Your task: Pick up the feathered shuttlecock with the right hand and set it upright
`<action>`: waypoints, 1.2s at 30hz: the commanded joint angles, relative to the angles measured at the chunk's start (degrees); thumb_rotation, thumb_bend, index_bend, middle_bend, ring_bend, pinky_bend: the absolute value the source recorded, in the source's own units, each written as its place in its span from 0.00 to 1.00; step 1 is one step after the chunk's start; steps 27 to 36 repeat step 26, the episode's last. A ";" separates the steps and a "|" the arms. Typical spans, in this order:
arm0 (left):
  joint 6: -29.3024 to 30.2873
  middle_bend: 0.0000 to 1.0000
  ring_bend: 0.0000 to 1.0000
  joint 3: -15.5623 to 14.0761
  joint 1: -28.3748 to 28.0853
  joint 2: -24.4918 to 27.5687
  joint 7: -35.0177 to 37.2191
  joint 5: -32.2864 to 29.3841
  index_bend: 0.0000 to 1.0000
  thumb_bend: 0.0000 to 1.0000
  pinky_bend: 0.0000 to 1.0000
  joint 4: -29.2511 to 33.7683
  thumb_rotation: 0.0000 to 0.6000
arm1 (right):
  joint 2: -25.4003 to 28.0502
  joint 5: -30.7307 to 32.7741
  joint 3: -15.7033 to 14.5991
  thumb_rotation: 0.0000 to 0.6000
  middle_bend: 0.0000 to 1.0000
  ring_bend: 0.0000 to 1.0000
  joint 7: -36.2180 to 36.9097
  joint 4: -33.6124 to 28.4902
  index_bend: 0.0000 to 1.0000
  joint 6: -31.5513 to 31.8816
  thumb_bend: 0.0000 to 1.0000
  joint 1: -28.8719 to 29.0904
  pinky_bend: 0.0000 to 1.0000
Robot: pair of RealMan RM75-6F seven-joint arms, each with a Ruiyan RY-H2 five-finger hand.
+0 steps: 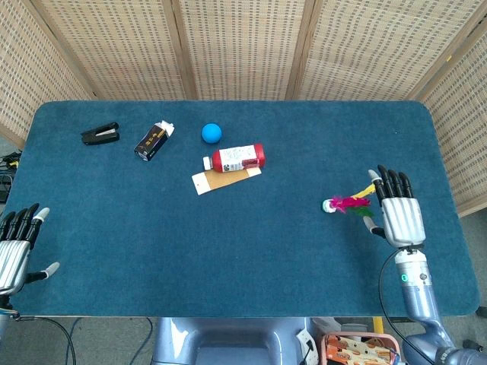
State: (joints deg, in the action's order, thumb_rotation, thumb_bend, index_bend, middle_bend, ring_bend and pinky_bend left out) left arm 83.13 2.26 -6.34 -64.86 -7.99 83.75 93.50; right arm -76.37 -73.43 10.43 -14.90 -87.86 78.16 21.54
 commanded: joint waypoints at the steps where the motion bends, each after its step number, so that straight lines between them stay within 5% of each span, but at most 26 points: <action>1: 0.09 0.00 0.00 -0.08 0.02 -0.07 -0.22 0.18 0.00 0.12 0.00 0.09 1.00 | 2.73 -4.11 -3.21 1.00 0.00 0.00 6.48 -1.47 0.01 4.55 0.21 -4.74 0.00; 6: 0.59 0.00 0.00 -0.40 0.16 -0.13 -0.75 1.04 0.00 0.12 0.00 0.54 1.00 | 2.93 -7.47 -5.09 1.00 0.00 0.00 11.16 -0.15 0.00 8.80 0.21 -8.32 0.00; 19: 0.37 0.00 0.00 -0.53 0.31 -0.12 -0.91 0.80 0.00 0.12 0.00 0.35 1.00 | 2.92 -9.21 -8.32 1.00 0.00 0.00 9.86 2.89 0.00 6.01 0.21 -10.41 0.00; 36: 0.12 0.00 0.00 -0.48 0.19 -0.57 -1.24 0.64 0.00 0.12 0.00 -0.17 1.00 | 3.14 -9.82 -8.07 1.00 0.00 0.00 8.61 2.51 0.00 5.36 0.21 -10.55 0.00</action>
